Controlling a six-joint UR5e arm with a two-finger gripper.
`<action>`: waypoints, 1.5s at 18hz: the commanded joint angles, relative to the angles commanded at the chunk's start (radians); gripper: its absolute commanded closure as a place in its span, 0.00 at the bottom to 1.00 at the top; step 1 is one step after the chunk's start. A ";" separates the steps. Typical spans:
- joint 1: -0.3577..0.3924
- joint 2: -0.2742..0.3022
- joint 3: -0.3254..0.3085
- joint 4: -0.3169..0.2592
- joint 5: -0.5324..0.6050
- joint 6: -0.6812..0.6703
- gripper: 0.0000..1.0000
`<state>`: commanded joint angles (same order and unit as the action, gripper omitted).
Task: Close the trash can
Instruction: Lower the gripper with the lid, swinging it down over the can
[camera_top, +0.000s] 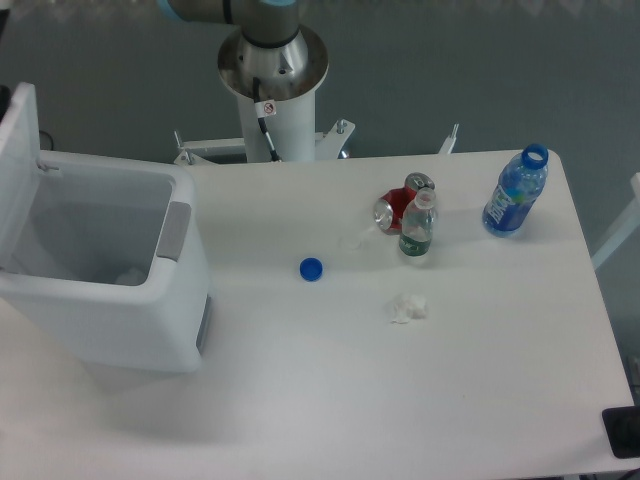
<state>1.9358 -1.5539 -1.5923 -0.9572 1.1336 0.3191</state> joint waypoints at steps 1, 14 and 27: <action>0.005 0.000 -0.003 -0.002 0.003 0.000 0.00; 0.087 0.006 -0.025 -0.002 0.061 0.002 0.00; 0.138 0.003 -0.055 -0.002 0.087 0.023 0.00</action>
<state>2.0739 -1.5508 -1.6475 -0.9587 1.2210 0.3421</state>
